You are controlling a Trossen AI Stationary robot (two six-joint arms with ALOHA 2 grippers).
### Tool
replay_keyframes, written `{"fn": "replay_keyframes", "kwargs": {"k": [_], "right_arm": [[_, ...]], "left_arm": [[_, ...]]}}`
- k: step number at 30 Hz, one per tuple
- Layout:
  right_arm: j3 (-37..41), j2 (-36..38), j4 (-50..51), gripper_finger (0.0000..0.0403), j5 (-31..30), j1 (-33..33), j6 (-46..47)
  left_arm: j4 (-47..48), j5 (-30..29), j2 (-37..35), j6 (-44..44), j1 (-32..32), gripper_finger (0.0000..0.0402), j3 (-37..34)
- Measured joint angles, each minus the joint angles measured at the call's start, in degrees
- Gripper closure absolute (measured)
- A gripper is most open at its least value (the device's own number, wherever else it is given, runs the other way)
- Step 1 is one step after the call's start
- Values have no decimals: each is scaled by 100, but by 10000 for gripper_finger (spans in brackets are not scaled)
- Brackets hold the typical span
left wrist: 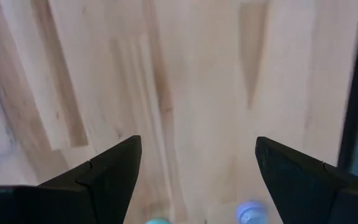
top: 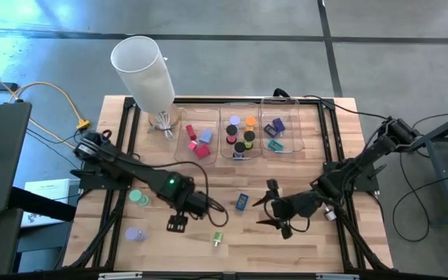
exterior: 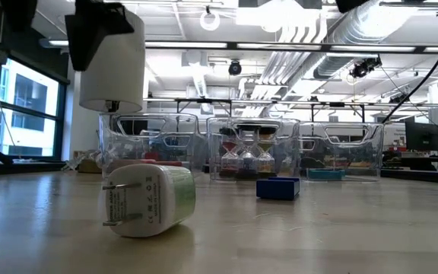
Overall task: Pick & Place Office items
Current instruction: Put the blue digital clock into the right transparent bin
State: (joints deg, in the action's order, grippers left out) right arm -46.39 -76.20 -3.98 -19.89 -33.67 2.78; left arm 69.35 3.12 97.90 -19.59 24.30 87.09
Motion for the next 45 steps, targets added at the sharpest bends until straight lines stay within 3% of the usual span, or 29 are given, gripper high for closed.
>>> {"fn": "replay_keyframes", "kwargs": {"k": [7,12,18,25,33,45], "right_arm": [[-319,-12,374,144,866,647,-676],[-773,-340,1197,148,1040,945,-1243],[-1475,-1169,1994,149,892,1047,-1681],[-2079,-2067,3538,149,1013,1241,-2030],[-2515,-2777,3569,149,1233,1322,-2538],[-2644,-3138,3485,149,1889,1716,-3147]], "left_arm": [[-506,-19,-296,-84,241,93,-24],[-802,-18,-592,64,305,93,-301],[-1691,29,-1357,691,22,93,-1230],[-3057,588,-2109,723,-572,93,-2448],[-3429,766,-2116,517,-726,93,-2900],[-3902,767,-2115,496,-357,94,-2927]]}}
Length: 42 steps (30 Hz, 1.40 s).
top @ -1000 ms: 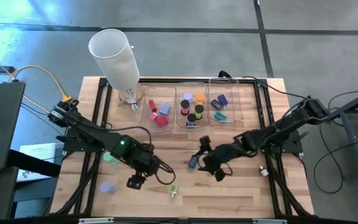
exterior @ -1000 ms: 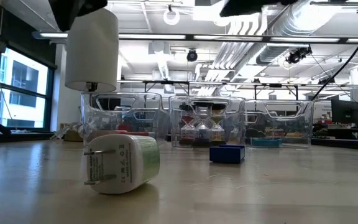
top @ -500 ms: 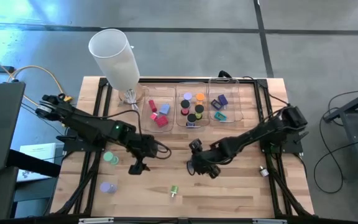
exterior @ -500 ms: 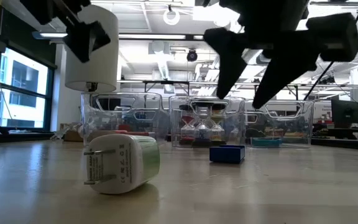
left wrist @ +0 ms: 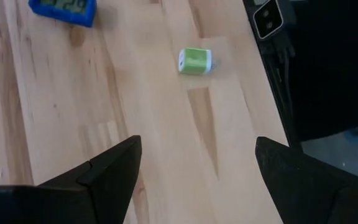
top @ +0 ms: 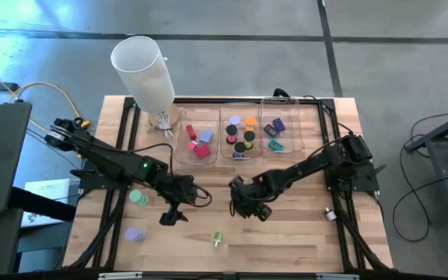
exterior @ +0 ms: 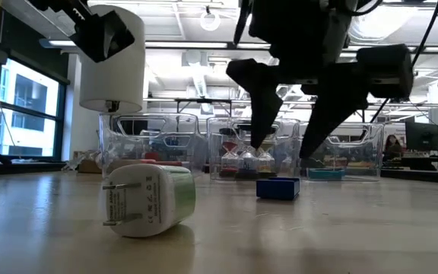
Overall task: Pick & Place Office items
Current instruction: Put the blue digital clock into the right transparent bin
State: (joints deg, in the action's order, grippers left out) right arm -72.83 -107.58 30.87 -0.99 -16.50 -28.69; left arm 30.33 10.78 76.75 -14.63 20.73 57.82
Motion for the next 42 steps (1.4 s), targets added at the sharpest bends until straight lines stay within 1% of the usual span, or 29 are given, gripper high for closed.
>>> {"fn": "replay_keyframes", "kwargs": {"k": [3,6,10,13,16,18,21,27,29,31,34,37,42], "right_arm": [[0,-43,45,149,18,70,0],[-4,-80,45,149,200,84,4],[4,-260,163,149,284,76,-6],[-1,-420,186,149,227,76,-9],[-9,-550,69,149,-99,69,-24],[-8,-601,-17,149,-186,65,-96],[-12,-611,-81,149,-208,58,-261],[-9,-618,-86,149,-168,78,-266],[-8,-620,-87,155,-167,78,-265],[-7,-622,-85,167,-161,76,-264],[-3,-626,-77,197,-149,73,-216],[3,-631,-62,237,-144,72,27],[4,-639,-89,317,-159,28,646]], "left_arm": [[-66,-4,0,0,50,94,0],[-89,-17,0,0,106,94,0],[-91,-13,0,0,126,93,0],[-122,-17,2,-21,122,94,0],[-143,-15,2,-22,125,94,2],[-173,-15,2,-24,127,94,2],[-194,-8,2,-26,141,93,2],[-218,-11,2,-37,284,94,2],[-224,-12,2,-39,346,93,2],[-224,-11,2,-39,388,93,2],[-224,-11,2,-37,431,94,2],[-224,-11,2,-37,435,94,2],[-223,-11,2,-37,435,93,2]]}}
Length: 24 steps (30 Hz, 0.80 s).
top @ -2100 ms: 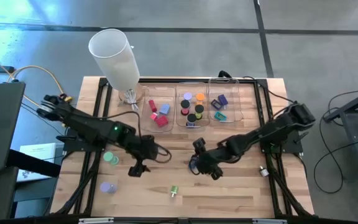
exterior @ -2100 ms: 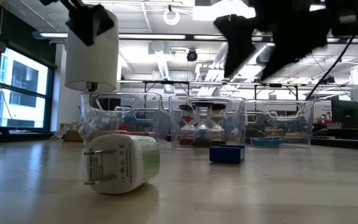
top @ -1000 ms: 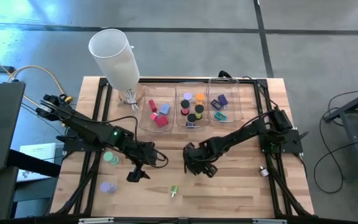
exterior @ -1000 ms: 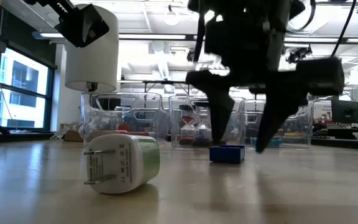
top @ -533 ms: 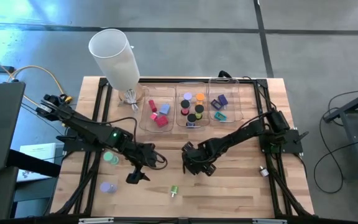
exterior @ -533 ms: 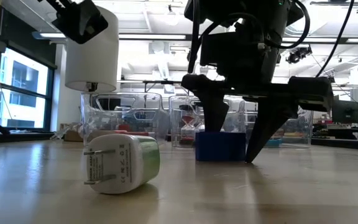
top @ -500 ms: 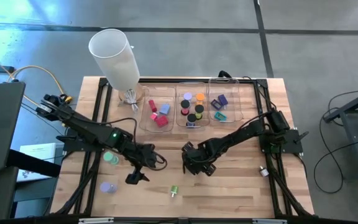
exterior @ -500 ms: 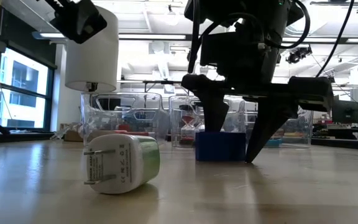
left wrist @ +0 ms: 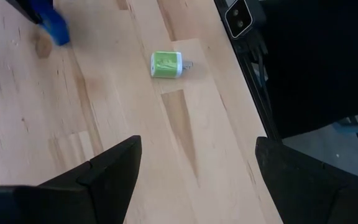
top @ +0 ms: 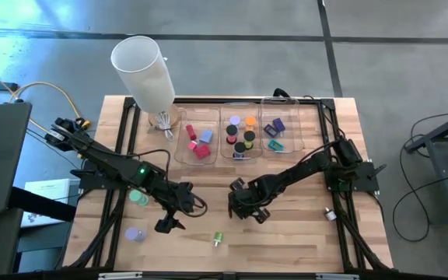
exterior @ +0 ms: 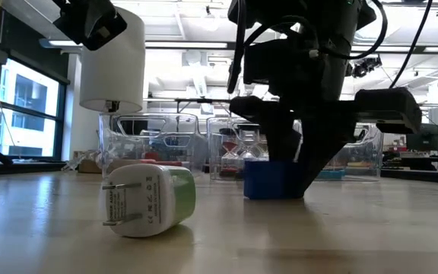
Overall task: Pick & Place Office items
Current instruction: Put the blue digital clock into the right transparent bin
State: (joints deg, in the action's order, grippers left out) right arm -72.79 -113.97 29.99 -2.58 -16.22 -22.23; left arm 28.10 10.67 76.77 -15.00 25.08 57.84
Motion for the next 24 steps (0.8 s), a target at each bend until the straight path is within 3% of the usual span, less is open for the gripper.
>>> {"fn": "replay_keyframes", "kwargs": {"k": [3,15,24], "right_arm": [[0,28,-48,360,-110,-44,351],[5,423,939,345,-1647,-428,1897],[4,1363,2210,359,-2435,-601,3206]], "left_arm": [[-1,-1,0,0,0,94,0],[0,-1,1,38,-2,93,2],[-10,-1,4,117,-2,94,7]]}}
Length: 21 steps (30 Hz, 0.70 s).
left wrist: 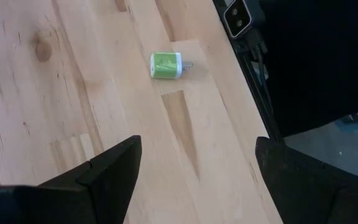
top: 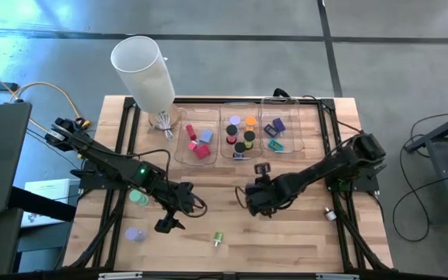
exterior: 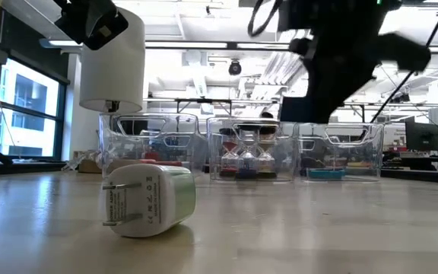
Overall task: Pick & Place Office items
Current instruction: Put the blue digital clock into the right transparent bin
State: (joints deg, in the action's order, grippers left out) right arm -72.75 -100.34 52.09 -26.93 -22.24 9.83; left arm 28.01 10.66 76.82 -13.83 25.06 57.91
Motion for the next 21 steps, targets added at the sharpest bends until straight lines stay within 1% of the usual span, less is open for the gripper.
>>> {"fn": "replay_keyframes", "kwargs": {"k": [5,10,14,16,18,21], "right_arm": [[4,622,673,357,-397,-118,671],[-4,1264,1553,358,-967,-126,1278],[-4,1779,2282,357,-1262,64,1937],[-4,1980,2487,358,-1420,193,2151],[-4,2202,2618,358,-1482,376,2226],[-4,2455,2643,356,-1383,815,2162]], "left_arm": [[-2,3,0,5,3,94,0],[16,7,-2,3,42,93,0],[15,7,-2,28,56,93,0],[20,4,-2,29,61,94,0],[18,4,-2,31,61,94,0],[20,4,-2,32,61,93,0]]}}
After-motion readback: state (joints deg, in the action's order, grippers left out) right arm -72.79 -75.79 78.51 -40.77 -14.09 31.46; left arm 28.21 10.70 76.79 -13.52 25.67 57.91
